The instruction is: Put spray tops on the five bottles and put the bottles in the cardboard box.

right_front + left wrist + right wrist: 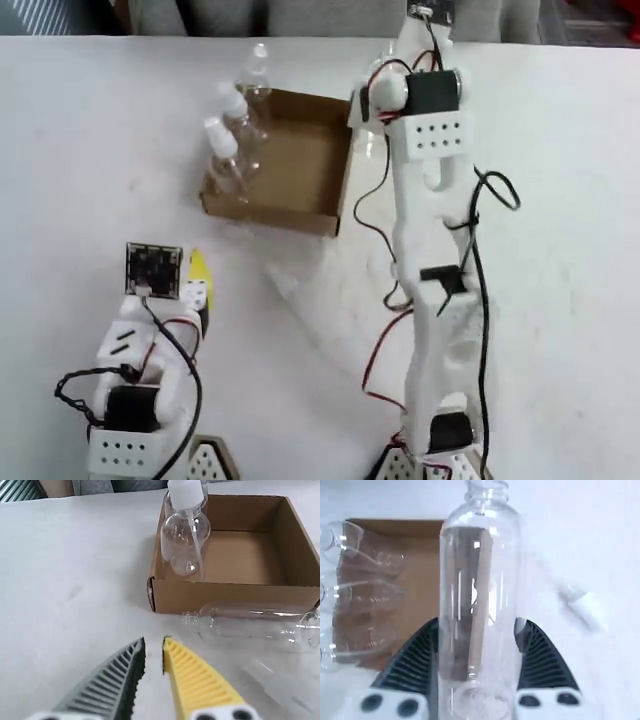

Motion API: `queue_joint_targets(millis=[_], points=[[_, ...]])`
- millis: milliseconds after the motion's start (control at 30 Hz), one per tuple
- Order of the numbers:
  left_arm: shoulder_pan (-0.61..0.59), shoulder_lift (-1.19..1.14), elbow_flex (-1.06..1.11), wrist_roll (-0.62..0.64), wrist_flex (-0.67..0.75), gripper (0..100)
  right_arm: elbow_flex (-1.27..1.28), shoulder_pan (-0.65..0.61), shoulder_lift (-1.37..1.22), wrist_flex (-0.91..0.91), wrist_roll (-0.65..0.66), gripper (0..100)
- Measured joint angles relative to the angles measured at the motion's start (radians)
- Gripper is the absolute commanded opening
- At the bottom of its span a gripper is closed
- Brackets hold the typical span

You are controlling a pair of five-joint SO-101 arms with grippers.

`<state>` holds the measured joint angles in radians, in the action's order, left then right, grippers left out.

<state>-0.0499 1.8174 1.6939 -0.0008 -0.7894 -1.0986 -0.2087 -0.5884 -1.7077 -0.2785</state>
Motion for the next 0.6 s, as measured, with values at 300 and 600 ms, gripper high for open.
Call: queue_joint_targets(millis=[300,600], points=[[0.000,0.000,0.000,0.000,0.000,9,0.664,0.006,0.468,0.000,0.040,1.5],[0.000,0.000,0.000,0.000,0.000,9,1.227,0.092,0.772,0.071,0.285,1.5]])
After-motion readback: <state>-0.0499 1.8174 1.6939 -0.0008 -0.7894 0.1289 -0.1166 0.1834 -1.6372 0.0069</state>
